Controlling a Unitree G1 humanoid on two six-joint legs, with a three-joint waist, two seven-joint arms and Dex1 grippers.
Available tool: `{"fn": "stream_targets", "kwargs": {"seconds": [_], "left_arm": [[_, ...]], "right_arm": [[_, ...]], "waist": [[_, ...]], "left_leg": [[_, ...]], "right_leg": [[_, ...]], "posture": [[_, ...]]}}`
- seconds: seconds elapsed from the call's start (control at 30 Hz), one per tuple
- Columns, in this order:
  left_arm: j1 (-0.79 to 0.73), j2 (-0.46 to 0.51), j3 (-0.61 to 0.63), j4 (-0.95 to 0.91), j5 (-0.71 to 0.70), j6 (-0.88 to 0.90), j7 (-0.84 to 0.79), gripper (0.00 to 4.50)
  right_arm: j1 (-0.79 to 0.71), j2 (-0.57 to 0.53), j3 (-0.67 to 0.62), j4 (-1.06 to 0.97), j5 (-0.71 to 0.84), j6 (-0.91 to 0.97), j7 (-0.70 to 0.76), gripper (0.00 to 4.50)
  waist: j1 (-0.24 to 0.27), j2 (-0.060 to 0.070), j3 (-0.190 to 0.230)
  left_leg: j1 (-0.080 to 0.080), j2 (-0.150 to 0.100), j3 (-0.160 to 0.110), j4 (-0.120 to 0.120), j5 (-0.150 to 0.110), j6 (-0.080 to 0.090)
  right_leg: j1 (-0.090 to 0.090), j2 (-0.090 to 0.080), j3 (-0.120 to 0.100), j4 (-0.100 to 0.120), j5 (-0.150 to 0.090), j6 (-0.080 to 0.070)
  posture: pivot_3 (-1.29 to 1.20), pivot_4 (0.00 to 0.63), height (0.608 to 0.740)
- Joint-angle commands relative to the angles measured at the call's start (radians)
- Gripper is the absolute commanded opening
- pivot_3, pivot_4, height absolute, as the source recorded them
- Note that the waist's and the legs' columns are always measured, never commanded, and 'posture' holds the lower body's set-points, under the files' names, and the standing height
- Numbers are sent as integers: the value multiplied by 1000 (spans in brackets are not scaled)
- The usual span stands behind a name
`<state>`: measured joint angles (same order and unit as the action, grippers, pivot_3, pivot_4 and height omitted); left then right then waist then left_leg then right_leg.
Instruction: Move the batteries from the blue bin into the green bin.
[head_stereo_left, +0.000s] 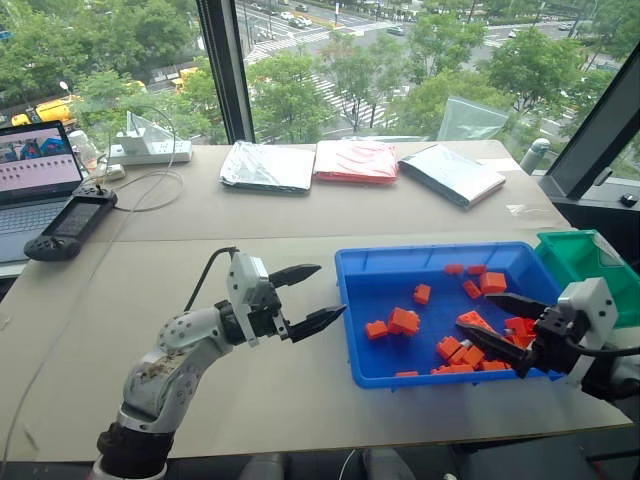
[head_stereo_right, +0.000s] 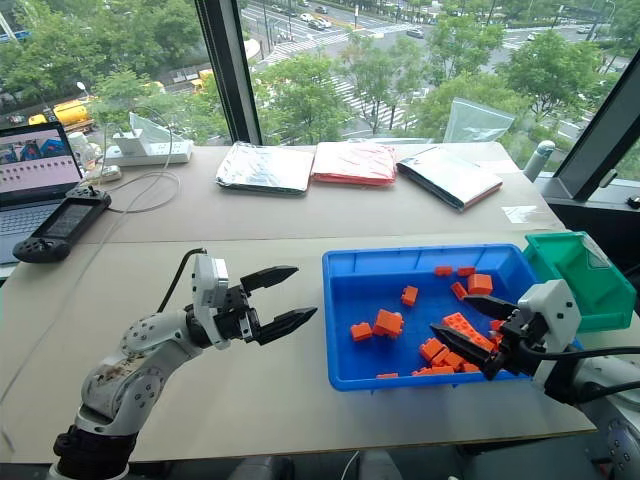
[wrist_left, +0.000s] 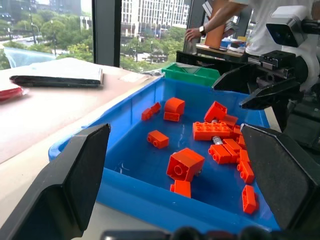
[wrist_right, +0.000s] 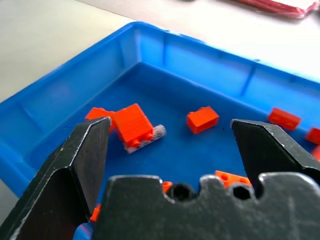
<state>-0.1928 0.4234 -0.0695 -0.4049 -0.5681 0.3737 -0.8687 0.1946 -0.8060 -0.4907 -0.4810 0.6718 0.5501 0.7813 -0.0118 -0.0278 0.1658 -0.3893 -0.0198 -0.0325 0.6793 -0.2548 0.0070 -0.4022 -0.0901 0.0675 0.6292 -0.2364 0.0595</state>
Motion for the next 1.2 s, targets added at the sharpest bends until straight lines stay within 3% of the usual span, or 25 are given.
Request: {"fn": "stream_targets", "kwargs": {"seconds": [0.03,0.27,0.5,0.87,1.2], "left_arm": [[8,16,-38,0,1,-39,-77,4500],[-16,7,-83,30,4,-75,-160,4500],[-32,-10,-94,52,19,-91,-160,4500],[-19,-8,-101,30,31,-87,-137,4500],[-16,-8,-98,18,37,-86,-108,4500]], "right_arm": [[-37,-33,-20,36,-54,18,-52,4454],[-70,-163,12,185,-229,101,-131,4454],[-56,-236,78,129,-290,215,-133,4454],[-202,-226,204,179,-303,383,-156,4454],[-261,-208,255,225,-338,396,-171,4454]], "waist": [[0,0,0],[3,0,0],[-1,0,0],[-1,0,0],[0,0,0]], "left_leg": [[0,0,1,0,0,0],[0,0,6,0,0,0],[0,0,5,0,0,0],[0,0,4,0,0,0],[-1,0,4,0,0,0]], "right_leg": [[0,0,0,0,0,0],[0,-1,0,-1,0,0],[0,0,1,0,0,0],[0,0,1,-1,0,0],[-1,-1,1,-1,0,0]], "posture": [[0,150,740],[0,150,740],[0,150,740],[0,150,740],[0,150,740]]}}
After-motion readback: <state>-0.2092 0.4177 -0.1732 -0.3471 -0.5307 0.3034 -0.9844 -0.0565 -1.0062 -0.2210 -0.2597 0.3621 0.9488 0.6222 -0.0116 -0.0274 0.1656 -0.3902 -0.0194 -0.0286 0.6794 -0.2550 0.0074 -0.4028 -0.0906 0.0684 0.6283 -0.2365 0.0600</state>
